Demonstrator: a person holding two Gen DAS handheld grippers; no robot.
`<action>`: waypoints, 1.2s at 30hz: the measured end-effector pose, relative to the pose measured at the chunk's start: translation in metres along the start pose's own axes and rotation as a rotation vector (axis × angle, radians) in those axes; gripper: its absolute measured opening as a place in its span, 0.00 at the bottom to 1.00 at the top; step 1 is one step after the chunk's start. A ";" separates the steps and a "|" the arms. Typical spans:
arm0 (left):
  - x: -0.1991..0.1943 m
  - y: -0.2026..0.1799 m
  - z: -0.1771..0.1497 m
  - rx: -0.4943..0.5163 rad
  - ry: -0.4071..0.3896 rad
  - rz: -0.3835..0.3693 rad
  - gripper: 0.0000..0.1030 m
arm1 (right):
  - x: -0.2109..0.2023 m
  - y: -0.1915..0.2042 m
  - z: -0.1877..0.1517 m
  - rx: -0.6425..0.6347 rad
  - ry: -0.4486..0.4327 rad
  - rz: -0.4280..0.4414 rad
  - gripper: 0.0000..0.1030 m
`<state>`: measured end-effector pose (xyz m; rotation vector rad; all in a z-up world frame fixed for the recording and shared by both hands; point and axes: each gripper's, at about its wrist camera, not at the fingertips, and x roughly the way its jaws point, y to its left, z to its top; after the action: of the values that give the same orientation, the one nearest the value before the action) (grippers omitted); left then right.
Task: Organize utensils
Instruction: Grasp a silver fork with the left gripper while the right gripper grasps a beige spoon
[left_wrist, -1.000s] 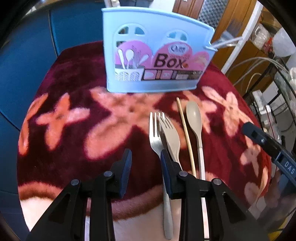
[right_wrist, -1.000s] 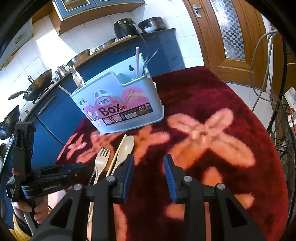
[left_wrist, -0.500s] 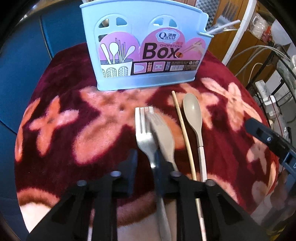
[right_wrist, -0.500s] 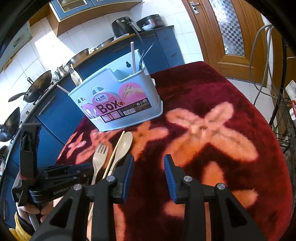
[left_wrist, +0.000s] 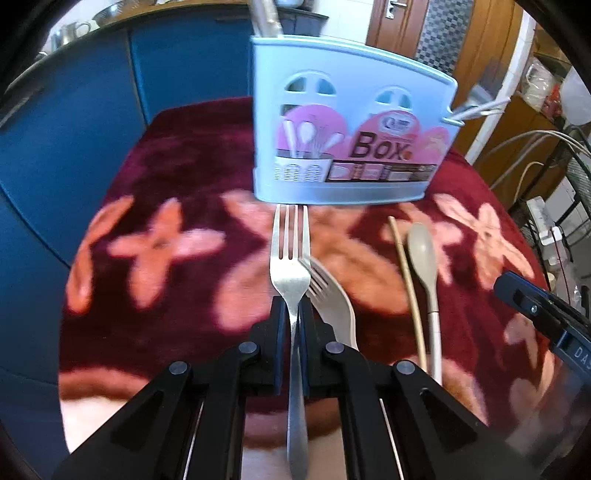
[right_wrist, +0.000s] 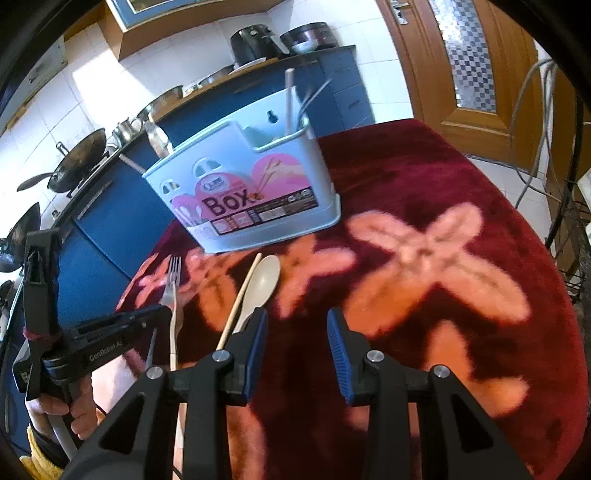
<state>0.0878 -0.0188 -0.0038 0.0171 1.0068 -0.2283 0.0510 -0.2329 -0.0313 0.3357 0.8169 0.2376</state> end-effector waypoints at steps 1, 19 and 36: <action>0.000 0.003 0.000 -0.003 0.000 0.001 0.05 | 0.002 0.003 0.000 -0.006 0.007 0.001 0.35; -0.019 0.045 -0.007 -0.080 -0.104 0.007 0.05 | 0.052 0.038 0.000 -0.051 0.166 0.024 0.35; -0.035 0.051 -0.009 -0.119 -0.172 -0.078 0.05 | 0.069 0.033 0.015 -0.009 0.228 -0.024 0.09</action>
<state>0.0724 0.0382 0.0161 -0.1476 0.8488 -0.2365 0.1052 -0.1823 -0.0547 0.2936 1.0434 0.2598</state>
